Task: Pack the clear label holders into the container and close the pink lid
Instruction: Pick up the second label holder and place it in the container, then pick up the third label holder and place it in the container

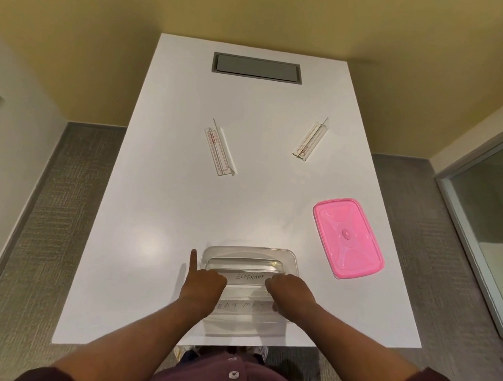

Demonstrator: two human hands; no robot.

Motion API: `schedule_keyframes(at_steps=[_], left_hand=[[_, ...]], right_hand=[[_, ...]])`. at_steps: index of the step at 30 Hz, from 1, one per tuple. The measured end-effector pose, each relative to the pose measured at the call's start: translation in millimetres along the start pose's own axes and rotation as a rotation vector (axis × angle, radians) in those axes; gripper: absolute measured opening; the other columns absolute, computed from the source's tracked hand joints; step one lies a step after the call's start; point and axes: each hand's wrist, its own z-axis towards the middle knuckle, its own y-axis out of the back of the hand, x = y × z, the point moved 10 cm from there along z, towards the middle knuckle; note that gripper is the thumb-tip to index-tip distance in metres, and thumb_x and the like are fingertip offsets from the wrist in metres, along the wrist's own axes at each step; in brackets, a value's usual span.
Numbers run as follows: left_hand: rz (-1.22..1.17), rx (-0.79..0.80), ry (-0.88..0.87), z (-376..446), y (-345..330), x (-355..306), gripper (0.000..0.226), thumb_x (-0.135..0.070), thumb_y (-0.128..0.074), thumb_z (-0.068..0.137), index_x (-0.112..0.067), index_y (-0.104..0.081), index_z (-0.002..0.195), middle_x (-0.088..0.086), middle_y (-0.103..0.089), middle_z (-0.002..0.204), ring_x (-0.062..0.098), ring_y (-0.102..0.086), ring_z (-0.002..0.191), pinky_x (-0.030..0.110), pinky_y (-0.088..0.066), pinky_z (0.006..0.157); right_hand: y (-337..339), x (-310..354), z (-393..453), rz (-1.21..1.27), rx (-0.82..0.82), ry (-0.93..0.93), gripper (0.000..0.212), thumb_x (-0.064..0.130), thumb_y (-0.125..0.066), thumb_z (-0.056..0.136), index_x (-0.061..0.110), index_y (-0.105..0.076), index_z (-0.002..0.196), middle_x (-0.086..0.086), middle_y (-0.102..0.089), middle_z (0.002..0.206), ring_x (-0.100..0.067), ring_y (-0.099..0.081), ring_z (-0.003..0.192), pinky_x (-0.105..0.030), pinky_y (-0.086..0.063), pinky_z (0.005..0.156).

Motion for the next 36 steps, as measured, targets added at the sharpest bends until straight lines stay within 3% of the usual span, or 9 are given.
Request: schedule_keyframes(at_steps=[13, 17, 20, 23, 25, 27, 30, 32, 36], left_hand=[[0.034, -0.032, -0.034, -4, 0, -4, 0.020, -0.013, -0.064, 0.088, -0.021, -0.066, 0.106, 0.000, -0.071, 0.099, 0.022, -0.063, 0.110, 0.063, 0.013, 0.120], [-0.010, -0.064, -0.088, -8, 0, -5, 0.029, -0.021, -0.067, 0.089, -0.020, -0.062, 0.117, 0.001, -0.069, 0.105, 0.023, -0.058, 0.117, 0.064, 0.015, 0.119], [-0.046, -0.134, -0.159, -12, 7, -6, 0.034, -0.036, -0.065, 0.091, -0.022, -0.059, 0.121, -0.002, -0.068, 0.112, 0.022, -0.055, 0.121, 0.064, 0.010, 0.119], [-0.124, -0.258, -0.203, -16, 20, 2, 0.029, -0.044, -0.058, 0.093, -0.027, -0.062, 0.117, -0.008, -0.070, 0.110, 0.017, -0.056, 0.122, 0.060, 0.005, 0.122], [-0.170, -0.375, -0.220, -18, 36, 10, 0.023, -0.043, -0.058, 0.093, -0.029, -0.067, 0.108, -0.009, -0.073, 0.103, 0.015, -0.061, 0.115, 0.057, -0.009, 0.124], [-0.193, -0.488, -0.221, -16, 53, 19, 0.015, -0.039, -0.061, 0.092, -0.029, -0.070, 0.098, -0.010, -0.073, 0.092, 0.016, -0.066, 0.101, 0.051, -0.031, 0.118], [-0.298, -0.599, -0.169, -5, 77, 40, 0.010, -0.032, -0.066, 0.089, -0.023, -0.071, 0.088, -0.006, -0.073, 0.084, 0.022, -0.067, 0.084, 0.039, -0.054, 0.090], [-0.354, -0.625, -0.102, 5, 90, 56, 0.008, -0.028, -0.069, 0.087, -0.021, -0.071, 0.088, -0.005, -0.072, 0.085, 0.022, -0.066, 0.081, 0.035, -0.054, 0.073], [-0.388, -0.634, -0.015, 31, 104, 85, 0.009, -0.025, -0.073, 0.084, -0.019, -0.070, 0.091, -0.002, -0.072, 0.089, 0.024, -0.067, 0.084, 0.033, -0.052, 0.068]], right_hand=[[-6, 1, -3, -0.010, 0.006, -0.002, 0.025, 0.002, -0.070, 0.081, 0.006, -0.060, 0.104, -0.014, -0.066, 0.106, -0.038, -0.068, 0.094, -0.042, -0.050, 0.068], [0, 1, -5, 0.037, -0.010, 0.020, 0.039, 0.026, -0.079, 0.082, 0.009, -0.062, 0.112, -0.010, -0.064, 0.112, -0.034, -0.066, 0.101, -0.042, -0.053, 0.077], [18, -3, -11, 0.087, -0.119, 0.039, 0.043, 0.049, -0.068, 0.087, 0.020, -0.062, 0.119, 0.000, -0.065, 0.117, -0.027, -0.064, 0.106, -0.040, -0.055, 0.080], [41, -12, -21, 0.172, -0.252, 0.048, 0.041, 0.059, -0.056, 0.091, 0.031, -0.061, 0.120, 0.010, -0.064, 0.120, -0.019, -0.063, 0.106, -0.035, -0.052, 0.079], [58, -21, -26, 0.211, -0.347, 0.036, 0.037, 0.060, -0.052, 0.092, 0.033, -0.063, 0.116, 0.015, -0.065, 0.116, -0.014, -0.064, 0.102, -0.032, -0.052, 0.075], [76, -29, -26, 0.247, -0.420, 0.019, 0.034, 0.059, -0.052, 0.093, 0.034, -0.065, 0.111, 0.016, -0.066, 0.111, -0.011, -0.064, 0.099, -0.030, -0.053, 0.073], [102, -41, -17, 0.291, -0.462, 0.001, 0.029, 0.053, -0.056, 0.094, 0.032, -0.066, 0.111, 0.016, -0.065, 0.110, -0.010, -0.064, 0.098, -0.030, -0.052, 0.074], [119, -49, -5, 0.300, -0.465, -0.007, 0.028, 0.049, -0.059, 0.094, 0.031, -0.065, 0.114, 0.015, -0.064, 0.114, -0.012, -0.062, 0.102, -0.031, -0.052, 0.076], [138, -71, 31, 0.286, -0.379, -0.048, 0.046, 0.044, -0.064, 0.092, 0.026, -0.055, 0.134, 0.005, -0.052, 0.139, -0.021, -0.054, 0.124, -0.036, -0.052, 0.087]])
